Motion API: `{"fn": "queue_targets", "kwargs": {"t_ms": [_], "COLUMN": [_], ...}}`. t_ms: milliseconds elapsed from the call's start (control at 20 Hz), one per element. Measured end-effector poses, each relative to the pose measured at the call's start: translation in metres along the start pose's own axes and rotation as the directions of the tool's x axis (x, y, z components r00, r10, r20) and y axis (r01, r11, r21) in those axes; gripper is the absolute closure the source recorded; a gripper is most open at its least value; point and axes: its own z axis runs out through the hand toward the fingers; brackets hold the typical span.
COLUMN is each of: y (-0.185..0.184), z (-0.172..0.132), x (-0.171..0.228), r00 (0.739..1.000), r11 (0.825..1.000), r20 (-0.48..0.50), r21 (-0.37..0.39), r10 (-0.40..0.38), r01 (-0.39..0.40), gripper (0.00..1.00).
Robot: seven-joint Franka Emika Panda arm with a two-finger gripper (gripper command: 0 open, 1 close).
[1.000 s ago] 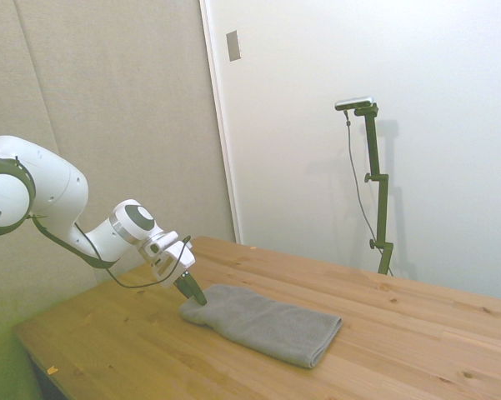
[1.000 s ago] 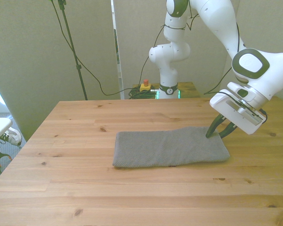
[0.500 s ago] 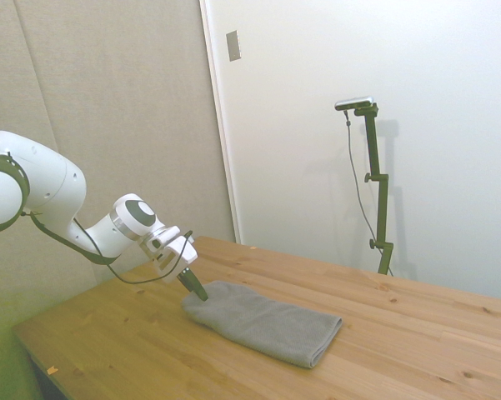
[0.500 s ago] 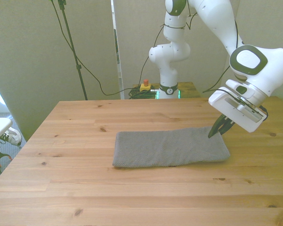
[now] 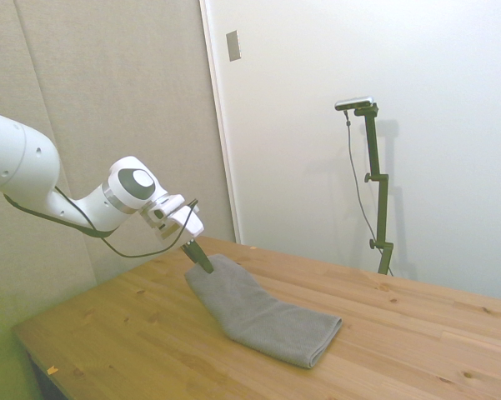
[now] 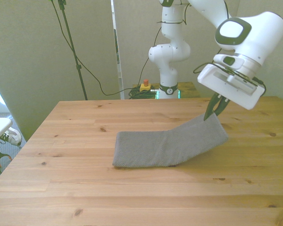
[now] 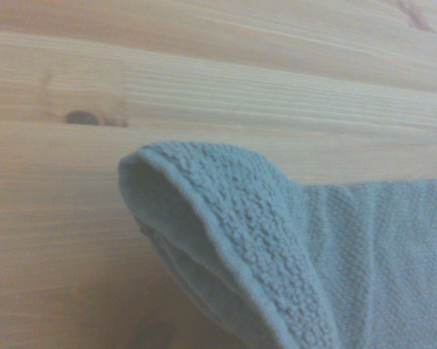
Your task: Fold the towel
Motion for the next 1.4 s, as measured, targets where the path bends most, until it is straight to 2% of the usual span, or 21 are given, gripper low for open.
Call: {"fn": "queue_targets", "kwargs": {"t_ms": [100, 300, 600, 1100, 1200, 1400], "y": [0.017, 0.055, 0.102, 0.169, 0.175, 0.175], "z": [0.002, 0.028, 0.048, 0.091, 0.1, 0.098], "x": [0.029, 0.088, 0.149, 0.205, 0.21, 0.215], "r00": [0.999, 0.994, 0.983, 0.96, 0.956, 0.951], "r11": [1.0, 0.997, 0.991, 0.976, 0.975, 0.973], "r20": [0.026, 0.087, 0.128, 0.19, 0.208, 0.238], "r21": [0.01, 0.018, 0.014, 0.022, 0.034, 0.071], "r10": [0.021, 0.067, 0.129, 0.208, 0.207, 0.198], "r01": [-0.021, -0.068, -0.132, -0.216, -0.219, -0.22], "gripper": [1.0, 1.0, 1.0, 1.0, 1.0, 1.0]}}
